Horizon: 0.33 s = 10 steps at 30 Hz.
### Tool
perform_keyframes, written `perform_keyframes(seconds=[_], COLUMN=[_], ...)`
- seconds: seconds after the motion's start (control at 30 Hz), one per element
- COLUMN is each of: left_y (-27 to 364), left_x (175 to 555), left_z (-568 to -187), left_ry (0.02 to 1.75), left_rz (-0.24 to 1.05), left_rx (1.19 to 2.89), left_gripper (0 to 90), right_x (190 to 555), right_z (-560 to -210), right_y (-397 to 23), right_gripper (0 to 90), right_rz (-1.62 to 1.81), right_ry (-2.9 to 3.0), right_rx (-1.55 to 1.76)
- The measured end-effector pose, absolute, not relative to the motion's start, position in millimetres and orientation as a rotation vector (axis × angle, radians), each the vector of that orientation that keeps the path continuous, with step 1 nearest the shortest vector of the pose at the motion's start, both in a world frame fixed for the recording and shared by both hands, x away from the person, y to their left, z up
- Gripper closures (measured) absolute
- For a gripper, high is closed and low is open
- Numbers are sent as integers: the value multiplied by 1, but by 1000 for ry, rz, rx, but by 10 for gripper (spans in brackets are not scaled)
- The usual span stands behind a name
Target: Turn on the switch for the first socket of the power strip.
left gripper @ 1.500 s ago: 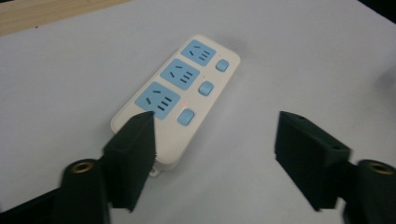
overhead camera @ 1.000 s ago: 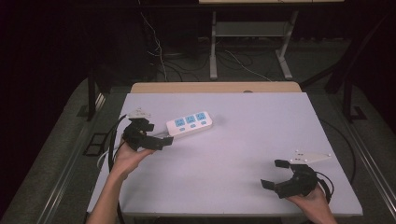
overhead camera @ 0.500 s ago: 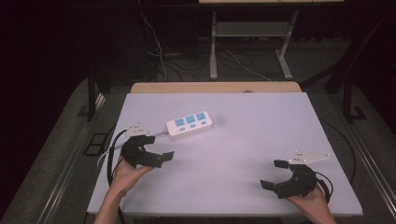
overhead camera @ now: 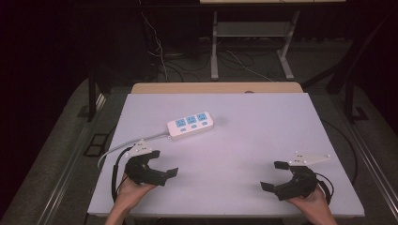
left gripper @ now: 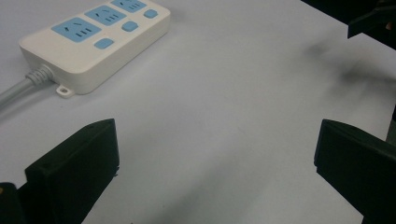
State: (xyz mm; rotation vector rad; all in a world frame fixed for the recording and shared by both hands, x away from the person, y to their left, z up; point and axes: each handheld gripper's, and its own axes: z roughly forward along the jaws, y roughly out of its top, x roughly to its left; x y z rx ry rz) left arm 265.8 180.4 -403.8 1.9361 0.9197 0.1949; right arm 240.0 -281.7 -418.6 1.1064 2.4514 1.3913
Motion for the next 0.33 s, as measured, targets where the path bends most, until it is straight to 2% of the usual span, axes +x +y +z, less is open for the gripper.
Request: perform_keyframes(seconds=[0.33], left_y=[180], left_x=[260], left_z=[-419], left_ry=[911], left_rz=[197], left_rx=[1950], left_gripper=[0], right_x=[239], right_z=[-419], right_y=[-282], right_gripper=[3], right_rz=[1390], right_ry=[2454], right_rx=[1113])
